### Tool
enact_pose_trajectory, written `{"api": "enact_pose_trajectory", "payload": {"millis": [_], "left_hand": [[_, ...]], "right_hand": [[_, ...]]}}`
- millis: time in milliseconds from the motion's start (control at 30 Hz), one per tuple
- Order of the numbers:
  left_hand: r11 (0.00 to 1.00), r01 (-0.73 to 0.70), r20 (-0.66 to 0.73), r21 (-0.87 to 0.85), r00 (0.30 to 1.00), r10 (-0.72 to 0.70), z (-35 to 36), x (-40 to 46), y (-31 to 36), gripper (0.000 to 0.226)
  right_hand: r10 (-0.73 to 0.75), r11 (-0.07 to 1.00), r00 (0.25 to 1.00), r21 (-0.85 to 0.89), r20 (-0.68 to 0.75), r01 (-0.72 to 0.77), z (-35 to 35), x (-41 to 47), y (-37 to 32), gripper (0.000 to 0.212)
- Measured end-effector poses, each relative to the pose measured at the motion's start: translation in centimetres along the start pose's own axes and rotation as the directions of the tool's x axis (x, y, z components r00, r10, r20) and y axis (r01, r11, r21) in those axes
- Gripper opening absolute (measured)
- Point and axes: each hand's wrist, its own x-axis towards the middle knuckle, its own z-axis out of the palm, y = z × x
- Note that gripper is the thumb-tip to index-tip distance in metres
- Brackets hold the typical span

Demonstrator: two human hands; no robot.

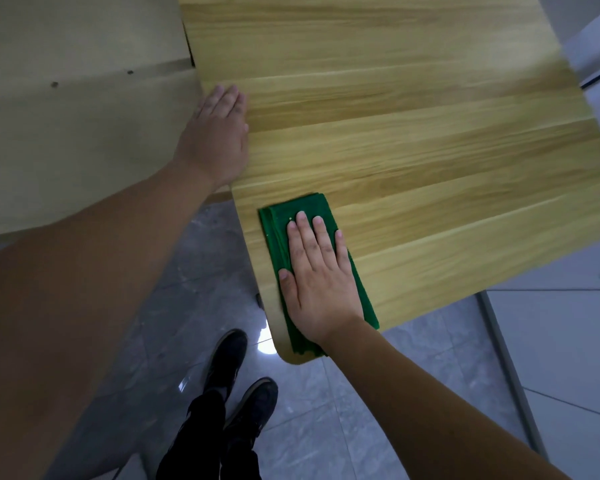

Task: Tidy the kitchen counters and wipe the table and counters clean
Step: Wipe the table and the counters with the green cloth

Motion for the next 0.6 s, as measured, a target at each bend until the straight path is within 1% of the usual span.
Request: {"api": "enact_pose_trajectory", "payload": {"millis": [167, 300, 433, 600], "left_hand": [[0.998, -0.057, 0.111, -0.022, 0.992, 0.059, -1.6, -0.2, -1.0, 0.049], [0.995, -0.091, 0.127, -0.051, 0.987, 0.097, -2.1, 0.0, -1.9, 0.048], [0.991, -0.093, 0.127, -0.091, 0.986, 0.104, -2.0, 0.2, -2.7, 0.047], [0.987, -0.106, 0.128, -0.116, 0.984, 0.121, -2.0, 0.4, -3.0, 0.046]], "right_hand": [[-0.004, 1.000, 1.000, -0.006, -0.001, 0.004, 0.0, 0.0, -0.2, 0.064], [-0.003, 1.000, 1.000, -0.021, -0.021, 0.002, 0.0, 0.4, -0.4, 0.064], [-0.006, 1.000, 1.000, -0.020, 0.003, 0.006, 0.0, 0.6, -0.7, 0.064], [0.001, 1.000, 1.000, -0.005, -0.024, -0.002, 0.6, 1.0, -2.4, 0.063]]}}
